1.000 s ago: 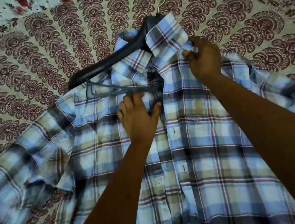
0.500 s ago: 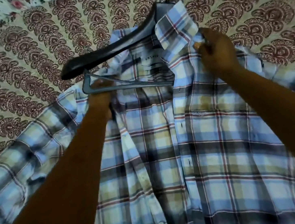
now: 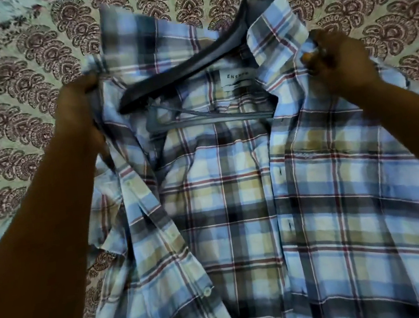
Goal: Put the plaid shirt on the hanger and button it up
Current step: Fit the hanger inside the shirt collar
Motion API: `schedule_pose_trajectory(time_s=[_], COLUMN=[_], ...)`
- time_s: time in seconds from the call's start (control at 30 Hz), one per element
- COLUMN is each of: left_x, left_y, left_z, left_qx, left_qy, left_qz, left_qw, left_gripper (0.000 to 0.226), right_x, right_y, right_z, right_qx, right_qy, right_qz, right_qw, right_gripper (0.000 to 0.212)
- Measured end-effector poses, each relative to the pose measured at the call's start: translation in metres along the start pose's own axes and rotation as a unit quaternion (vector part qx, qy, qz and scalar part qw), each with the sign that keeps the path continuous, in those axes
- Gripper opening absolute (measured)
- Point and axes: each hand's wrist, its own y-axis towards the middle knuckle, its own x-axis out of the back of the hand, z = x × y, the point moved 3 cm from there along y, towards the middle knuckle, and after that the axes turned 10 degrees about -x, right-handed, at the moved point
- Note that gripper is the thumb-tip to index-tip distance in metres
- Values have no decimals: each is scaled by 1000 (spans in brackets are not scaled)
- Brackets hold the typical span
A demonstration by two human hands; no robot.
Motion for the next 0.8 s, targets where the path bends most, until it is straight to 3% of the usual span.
schedule_pose_trajectory(time_s=[0.17, 0.3, 0.43, 0.57, 0.73, 0.8], left_x=[0, -35, -92, -132, -163, -162], left_y=[7, -16, -38, -26, -18, -31], left_z=[-15, -1, 23, 53, 79, 82], left_qx=[-55, -143, -226, -218, -117, -135], left_qy=[163, 239, 303, 457, 522, 527], left_qz=[-41, 7, 59, 90, 163, 193], left_qw=[984, 960, 924, 858, 829, 816], left_gripper=[25, 17, 25, 36, 42, 43], right_x=[-5, -12, -16, -23, -40, -43], right_y=[-7, 0, 10, 9, 11, 2], right_z=[0, 3, 14, 25, 26, 27], right_qx=[21, -26, -27, -41, -76, -93], right_qy=[-69, -59, -72, -75, -118, -120], right_qz=[-3, -39, -38, -22, 0, 9], right_qw=[997, 997, 996, 996, 990, 988], right_gripper=[44, 36, 38, 41, 44, 53])
